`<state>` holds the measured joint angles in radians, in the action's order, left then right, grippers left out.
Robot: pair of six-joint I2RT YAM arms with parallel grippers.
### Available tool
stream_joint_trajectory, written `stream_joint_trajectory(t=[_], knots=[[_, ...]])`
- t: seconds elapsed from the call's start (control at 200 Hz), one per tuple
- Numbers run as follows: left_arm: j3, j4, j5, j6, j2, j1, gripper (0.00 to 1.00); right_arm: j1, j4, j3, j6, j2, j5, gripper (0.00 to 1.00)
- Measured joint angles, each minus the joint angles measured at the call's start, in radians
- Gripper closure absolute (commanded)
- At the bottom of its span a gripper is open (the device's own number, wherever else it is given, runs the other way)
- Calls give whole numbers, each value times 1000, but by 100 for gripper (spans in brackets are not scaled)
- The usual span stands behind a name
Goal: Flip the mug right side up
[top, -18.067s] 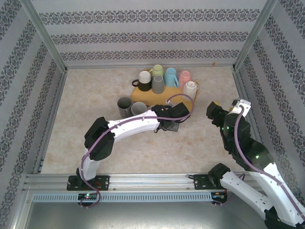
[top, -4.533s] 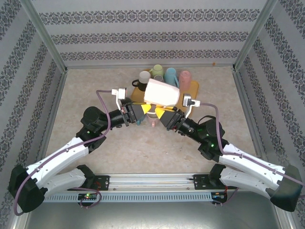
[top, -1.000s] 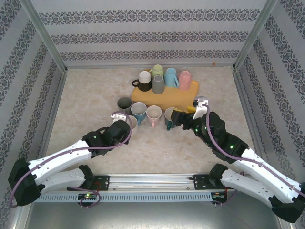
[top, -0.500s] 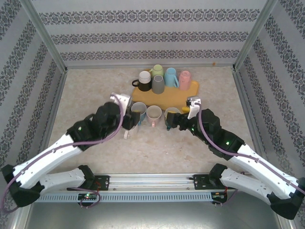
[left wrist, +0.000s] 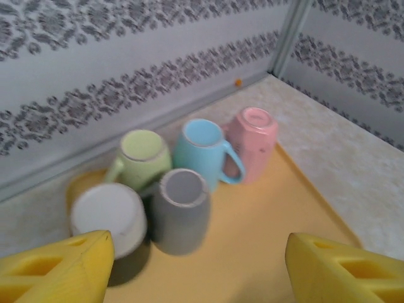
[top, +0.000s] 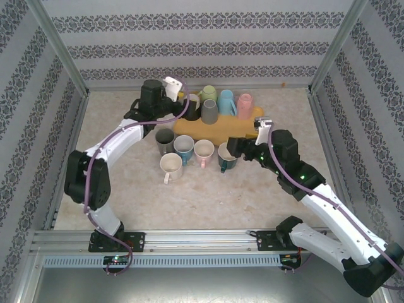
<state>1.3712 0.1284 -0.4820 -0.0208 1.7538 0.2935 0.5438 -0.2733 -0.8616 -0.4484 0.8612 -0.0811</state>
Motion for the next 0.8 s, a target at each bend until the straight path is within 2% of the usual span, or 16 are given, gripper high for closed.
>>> stream_joint_trajectory(t=[0.21, 0.41, 0.505, 0.575, 0.639, 0.799], knots=[[65, 218, -195, -2, 218, -161, 30, -18, 7, 0, 3, 21, -48, 18], [132, 193, -273, -52, 315, -262, 23, -19, 21, 0, 3, 71, -89, 18], [227, 138, -259, -51, 373, -267, 25, -25, 38, 0, 3, 95, -105, 18], [303, 89, -217, -33, 418, -264, 33, -30, 46, 0, 2, 117, -113, 18], [387, 12, -170, -16, 467, -259, 36, -32, 51, 0, 2, 134, -117, 18], [629, -207, -61, -1, 607, -239, 36, -32, 66, 0, 0, 148, -123, 18]])
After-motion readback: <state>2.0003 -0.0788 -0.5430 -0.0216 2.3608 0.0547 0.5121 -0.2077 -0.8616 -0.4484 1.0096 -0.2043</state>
